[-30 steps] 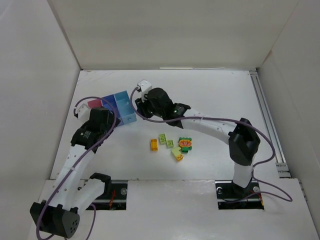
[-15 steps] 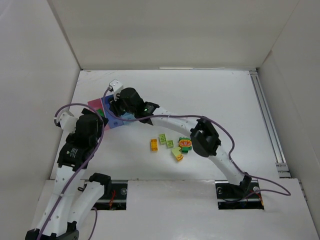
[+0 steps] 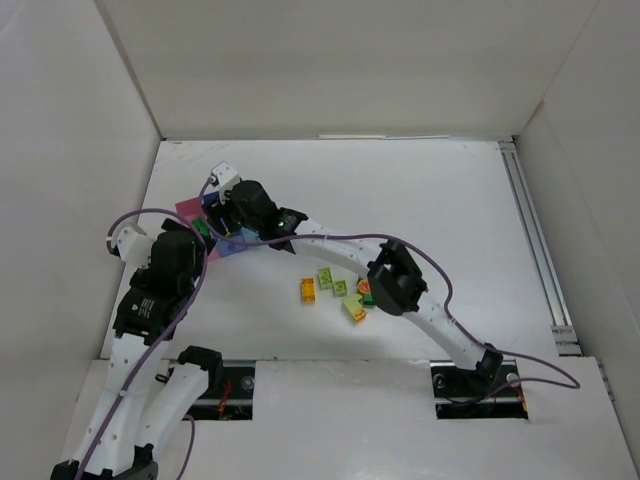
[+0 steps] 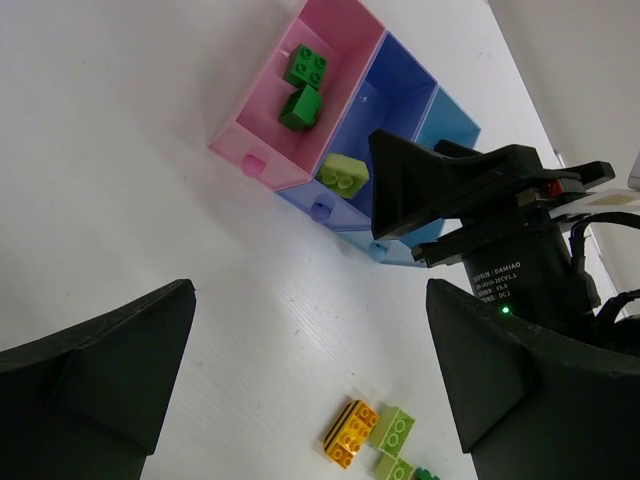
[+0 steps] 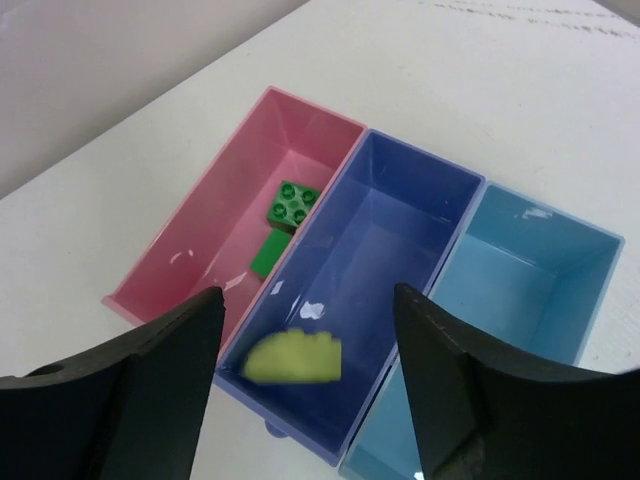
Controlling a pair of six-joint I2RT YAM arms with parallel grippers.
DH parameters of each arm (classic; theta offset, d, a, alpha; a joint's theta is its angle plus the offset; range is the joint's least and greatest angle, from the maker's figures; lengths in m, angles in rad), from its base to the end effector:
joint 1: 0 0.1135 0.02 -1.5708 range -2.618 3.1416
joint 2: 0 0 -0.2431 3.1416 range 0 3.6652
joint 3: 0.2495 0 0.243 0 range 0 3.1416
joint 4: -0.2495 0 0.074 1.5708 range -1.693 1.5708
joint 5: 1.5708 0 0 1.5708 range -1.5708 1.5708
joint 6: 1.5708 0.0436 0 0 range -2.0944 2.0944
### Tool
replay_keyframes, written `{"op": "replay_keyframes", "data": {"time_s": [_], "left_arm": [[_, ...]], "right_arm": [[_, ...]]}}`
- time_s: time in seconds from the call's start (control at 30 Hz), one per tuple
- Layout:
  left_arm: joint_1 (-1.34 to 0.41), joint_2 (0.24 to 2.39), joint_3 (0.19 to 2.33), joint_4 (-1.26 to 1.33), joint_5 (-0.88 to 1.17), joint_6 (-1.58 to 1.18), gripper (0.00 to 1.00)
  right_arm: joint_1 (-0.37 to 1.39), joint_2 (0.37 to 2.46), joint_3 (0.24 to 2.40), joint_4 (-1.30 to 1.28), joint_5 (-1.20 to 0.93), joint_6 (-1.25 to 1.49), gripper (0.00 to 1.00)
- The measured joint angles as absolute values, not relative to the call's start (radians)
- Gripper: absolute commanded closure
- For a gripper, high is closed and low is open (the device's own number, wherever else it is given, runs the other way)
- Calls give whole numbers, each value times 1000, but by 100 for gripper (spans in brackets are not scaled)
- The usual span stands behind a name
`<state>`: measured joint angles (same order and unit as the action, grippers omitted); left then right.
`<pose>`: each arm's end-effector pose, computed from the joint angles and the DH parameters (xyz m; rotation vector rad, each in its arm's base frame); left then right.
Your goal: Sort the legos into containers by color
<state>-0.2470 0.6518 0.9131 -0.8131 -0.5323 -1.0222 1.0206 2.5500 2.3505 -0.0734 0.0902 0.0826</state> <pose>0.1351 -0.0112 0.3213 -1.0502 1.7570 -0.2260 0.3053 0.4903 0.2296 -0.7997 1.7221 0.6814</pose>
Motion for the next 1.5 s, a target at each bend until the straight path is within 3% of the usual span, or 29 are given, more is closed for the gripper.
{"op": "replay_keyframes", "data": {"time_s": [0.17, 0.27, 0.3, 0.33, 0.4, 0.7, 0.8, 1.0, 1.3, 1.43, 1.5], "left_arm": [[-247, 652, 913, -813, -532, -1015, 0], [-247, 651, 913, -813, -533, -998, 0], [-247, 651, 913, -813, -531, -993, 0], [-247, 650, 913, -812, -527, -986, 0], [-247, 647, 910, -797, -506, -960, 0], [-263, 791, 879, -604, -272, -847, 0], [-354, 907, 862, -527, -245, -847, 0], [-768, 1277, 1002, -512, -356, -913, 0], [-820, 1623, 1155, -461, -371, -954, 1], [-840, 1687, 1188, -448, -371, -967, 7], [-849, 1707, 1195, -439, -371, -979, 14]], "right_arm": [[1021, 2539, 2332, -72, 98, 81, 21], [1017, 2466, 2221, -72, 117, 79, 13], [1016, 2425, 2165, -78, 128, 78, 5], [1012, 2379, 2109, -78, 142, 78, 5], [1000, 2256, 1968, -78, 164, 78, 0], [756, 1568, 1341, 42, 342, 151, 0], [707, 1388, 1161, 41, 444, 178, 0], [675, 1168, 891, -47, 492, 233, 0], [548, 1010, 799, -216, 529, 258, 0], [491, 962, 784, -247, 542, 258, 0], [463, 946, 769, -255, 537, 258, 0]]}}
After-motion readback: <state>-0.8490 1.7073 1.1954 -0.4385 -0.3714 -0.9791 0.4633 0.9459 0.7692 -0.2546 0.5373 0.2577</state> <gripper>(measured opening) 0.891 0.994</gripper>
